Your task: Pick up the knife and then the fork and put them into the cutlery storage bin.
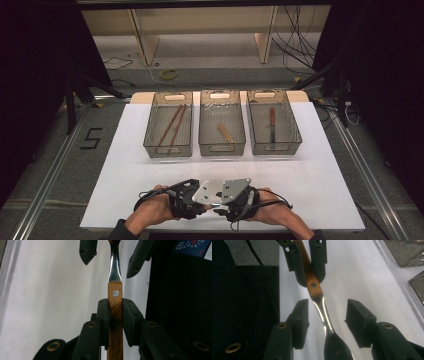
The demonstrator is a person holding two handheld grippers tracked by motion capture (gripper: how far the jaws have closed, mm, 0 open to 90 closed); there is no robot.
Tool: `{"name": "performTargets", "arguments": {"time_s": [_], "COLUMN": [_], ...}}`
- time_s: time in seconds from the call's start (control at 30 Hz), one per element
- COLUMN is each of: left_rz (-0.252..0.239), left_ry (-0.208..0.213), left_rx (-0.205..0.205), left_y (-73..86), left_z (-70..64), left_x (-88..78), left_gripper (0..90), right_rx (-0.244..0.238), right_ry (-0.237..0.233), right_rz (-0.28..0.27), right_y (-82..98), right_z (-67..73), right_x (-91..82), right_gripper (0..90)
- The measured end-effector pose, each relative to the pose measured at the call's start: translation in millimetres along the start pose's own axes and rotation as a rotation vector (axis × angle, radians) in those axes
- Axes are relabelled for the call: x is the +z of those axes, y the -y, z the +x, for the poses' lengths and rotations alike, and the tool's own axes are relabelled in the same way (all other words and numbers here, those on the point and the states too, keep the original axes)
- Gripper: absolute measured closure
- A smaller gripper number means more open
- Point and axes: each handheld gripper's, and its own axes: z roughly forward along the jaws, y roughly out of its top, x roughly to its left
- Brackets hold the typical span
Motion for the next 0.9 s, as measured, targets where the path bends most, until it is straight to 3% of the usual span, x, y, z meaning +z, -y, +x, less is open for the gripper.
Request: {"name": "performTargets", "arguments": {"time_s": [0.23,0.47,0.73,0.9], "left_rz": [0.019,0.023,0.018,0.000], "left_ry": [0.016,0.025,0.036,0.033], "left_rx": [0.026,0.048,0.075,0.060], "left_y": [-2.3,-4.0,-3.2,-1.3], "left_z": [-2.0,-3.9,-5.1,-3.1], "left_x": [2.4,2.8,3.7,0.9], "left_gripper": [76.2,76.2,75.3,72.6], "right_rx": [-0.054,-0.105,-0.157,-0.147], "right_ry": [-0.015,-0.038,-0.063,-0.075], "right_rz": [0.050,0.064,0.061,0.053], "right_y": [1.6,2.7,4.8,5.9], "right_z": [4.2,6.8,8.9,7.2], "right_x": [5.9,7.2,9.0,6.4], "right_gripper": [65.4,77.3,82.2,82.7]}}
